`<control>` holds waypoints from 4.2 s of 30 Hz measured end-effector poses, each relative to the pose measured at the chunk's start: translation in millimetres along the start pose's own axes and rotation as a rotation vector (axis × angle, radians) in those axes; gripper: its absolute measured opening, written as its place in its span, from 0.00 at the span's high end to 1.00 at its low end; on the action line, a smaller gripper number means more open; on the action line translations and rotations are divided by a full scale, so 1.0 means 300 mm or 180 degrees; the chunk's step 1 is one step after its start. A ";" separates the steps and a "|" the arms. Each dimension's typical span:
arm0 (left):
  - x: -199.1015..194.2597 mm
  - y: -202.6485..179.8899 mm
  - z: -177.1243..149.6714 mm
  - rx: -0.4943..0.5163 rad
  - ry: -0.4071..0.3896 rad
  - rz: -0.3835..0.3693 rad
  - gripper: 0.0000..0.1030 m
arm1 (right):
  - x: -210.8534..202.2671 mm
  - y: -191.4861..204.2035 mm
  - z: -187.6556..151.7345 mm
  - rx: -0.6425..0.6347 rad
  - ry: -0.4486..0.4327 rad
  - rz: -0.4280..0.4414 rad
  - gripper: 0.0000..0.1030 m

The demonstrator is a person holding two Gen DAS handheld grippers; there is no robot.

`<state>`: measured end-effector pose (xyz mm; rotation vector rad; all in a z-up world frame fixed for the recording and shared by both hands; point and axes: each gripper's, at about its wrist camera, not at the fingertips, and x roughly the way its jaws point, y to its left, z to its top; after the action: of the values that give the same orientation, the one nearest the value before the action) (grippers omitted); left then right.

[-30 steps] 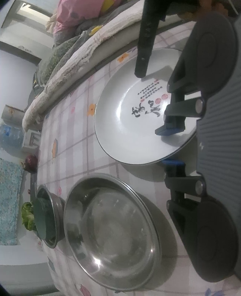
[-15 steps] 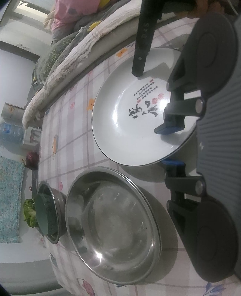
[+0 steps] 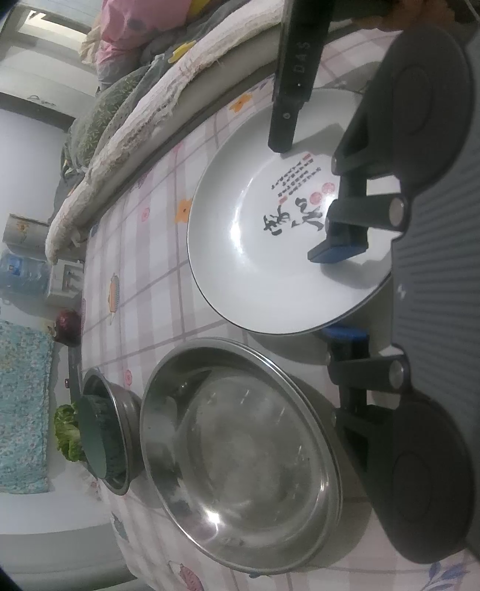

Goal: Organize plates and bowls
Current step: 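Close both grippers on the white plate's rim and lift it, then carry the held white plate over the nested steel bowls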

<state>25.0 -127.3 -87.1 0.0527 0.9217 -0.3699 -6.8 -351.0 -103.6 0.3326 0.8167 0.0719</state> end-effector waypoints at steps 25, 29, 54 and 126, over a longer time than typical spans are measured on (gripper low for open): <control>-0.017 -0.025 0.028 0.0074 0.0001 0.0137 0.64 | -0.009 0.024 0.005 -0.0047 -0.0050 -0.0133 0.76; -0.018 -0.023 0.028 0.0074 0.0002 0.0135 0.64 | -0.019 0.024 0.007 -0.0051 -0.0078 -0.0136 0.76; -0.061 -0.033 0.042 0.0076 -0.0129 0.0074 0.64 | -0.055 0.027 0.030 -0.0084 -0.0158 -0.0187 0.76; -0.178 0.519 0.063 -0.0873 -0.0401 0.0290 0.65 | 0.122 0.536 0.156 -0.0580 -0.0016 0.0216 0.77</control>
<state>62.4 30.2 -51.1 -0.1777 0.8351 -0.1582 62.5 -204.2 -48.2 0.1884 0.7877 0.2076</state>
